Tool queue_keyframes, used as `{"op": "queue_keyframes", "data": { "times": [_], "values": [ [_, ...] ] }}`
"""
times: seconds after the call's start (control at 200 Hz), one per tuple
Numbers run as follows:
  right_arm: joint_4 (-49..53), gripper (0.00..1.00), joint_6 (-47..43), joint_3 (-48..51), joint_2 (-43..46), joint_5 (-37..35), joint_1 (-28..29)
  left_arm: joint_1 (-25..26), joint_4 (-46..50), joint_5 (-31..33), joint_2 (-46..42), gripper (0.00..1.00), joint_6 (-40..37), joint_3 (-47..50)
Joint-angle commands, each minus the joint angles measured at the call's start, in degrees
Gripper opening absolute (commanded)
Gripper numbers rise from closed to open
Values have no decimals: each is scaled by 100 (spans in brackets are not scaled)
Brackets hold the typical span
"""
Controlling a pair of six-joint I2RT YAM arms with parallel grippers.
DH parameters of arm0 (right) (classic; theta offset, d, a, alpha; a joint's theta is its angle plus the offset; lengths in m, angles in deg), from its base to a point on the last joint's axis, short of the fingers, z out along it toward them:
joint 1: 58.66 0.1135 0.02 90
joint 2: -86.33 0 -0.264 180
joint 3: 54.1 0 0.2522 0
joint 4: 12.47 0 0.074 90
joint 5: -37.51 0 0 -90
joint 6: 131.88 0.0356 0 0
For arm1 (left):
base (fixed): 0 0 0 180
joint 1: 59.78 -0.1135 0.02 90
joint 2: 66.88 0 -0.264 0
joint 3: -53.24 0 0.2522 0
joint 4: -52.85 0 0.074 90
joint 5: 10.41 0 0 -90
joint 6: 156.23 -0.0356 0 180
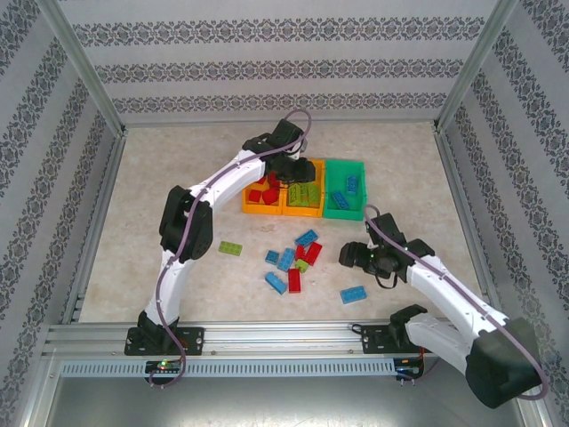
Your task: Sort the legos into containers by color
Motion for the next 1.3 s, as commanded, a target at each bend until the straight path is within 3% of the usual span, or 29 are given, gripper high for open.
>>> {"op": "queue_keyframes", "data": {
  "times": [0.0,0.245,0.575,0.759,1.294],
  "values": [
    [491,83,402,198,343,-248,252,54,355,-165,254,43,-133,-408],
    [905,93,437,150,355,-347,1073,62,335,-79,121,62,-58,-350],
    [1261,94,599,-223,-379,-915,1918,60,-150,-44,-751,80,57,476],
    [1340,91,426,-417,-794,-892,2143,54,-419,-43,-1168,100,101,954],
    [1819,81,287,-732,-1688,-766,2309,-39,-661,46,-1713,100,153,1553]
  ]
}}
